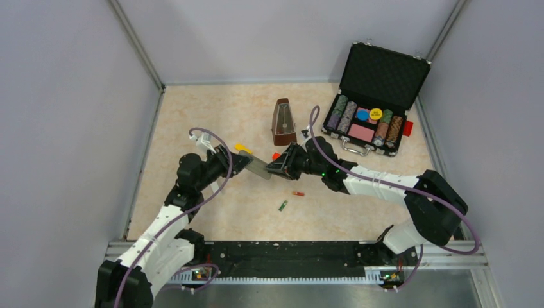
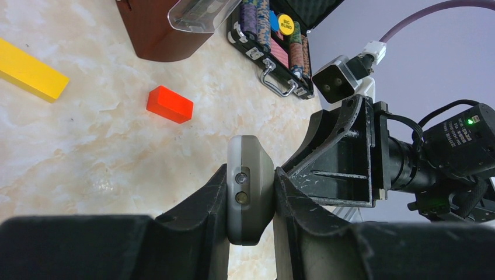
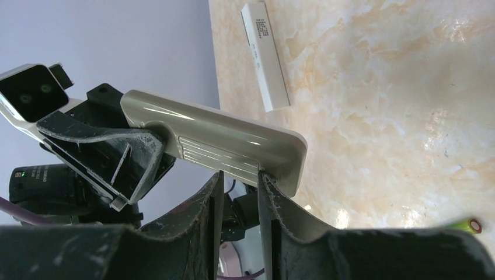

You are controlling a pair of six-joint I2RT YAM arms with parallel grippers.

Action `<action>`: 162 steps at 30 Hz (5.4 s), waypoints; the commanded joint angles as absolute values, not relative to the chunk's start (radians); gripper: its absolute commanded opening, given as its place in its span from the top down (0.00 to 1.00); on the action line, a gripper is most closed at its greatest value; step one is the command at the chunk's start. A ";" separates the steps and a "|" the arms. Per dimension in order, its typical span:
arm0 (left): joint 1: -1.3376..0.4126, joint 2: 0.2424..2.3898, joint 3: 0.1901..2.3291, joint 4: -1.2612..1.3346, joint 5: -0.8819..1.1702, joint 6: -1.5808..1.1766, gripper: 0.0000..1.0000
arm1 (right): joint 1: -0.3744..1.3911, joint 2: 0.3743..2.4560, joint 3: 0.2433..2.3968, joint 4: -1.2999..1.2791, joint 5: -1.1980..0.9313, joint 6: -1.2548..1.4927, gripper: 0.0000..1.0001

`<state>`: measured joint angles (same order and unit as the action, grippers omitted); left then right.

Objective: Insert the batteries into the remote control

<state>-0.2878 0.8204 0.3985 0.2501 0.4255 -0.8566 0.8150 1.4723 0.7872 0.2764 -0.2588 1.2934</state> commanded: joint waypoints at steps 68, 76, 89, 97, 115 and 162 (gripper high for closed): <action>-0.291 0.848 0.400 0.615 0.536 -1.156 1.00 | 0.817 1.610 0.748 0.648 -0.315 1.411 0.74; -0.291 0.861 0.397 0.596 0.533 -1.158 1.00 | 0.818 1.652 0.730 0.839 -0.353 1.453 0.74; -0.291 0.888 0.530 0.117 0.372 -0.907 1.00 | 0.816 1.650 0.765 0.868 -0.362 1.413 0.72; -0.290 0.987 0.553 0.041 0.351 -0.821 1.00 | 0.806 1.665 0.796 0.842 -0.357 1.403 0.72; -0.293 1.073 0.582 0.011 0.350 -0.793 1.00 | 0.792 1.710 0.813 0.956 -0.368 1.448 0.72; -0.293 0.851 0.614 -0.158 0.242 -0.537 1.00 | 0.845 1.457 0.915 -0.356 0.058 0.457 0.60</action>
<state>-0.2916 0.9089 0.6270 -0.2306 0.2535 -0.5430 0.8085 1.4548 0.9215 -0.3092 -0.0418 0.5976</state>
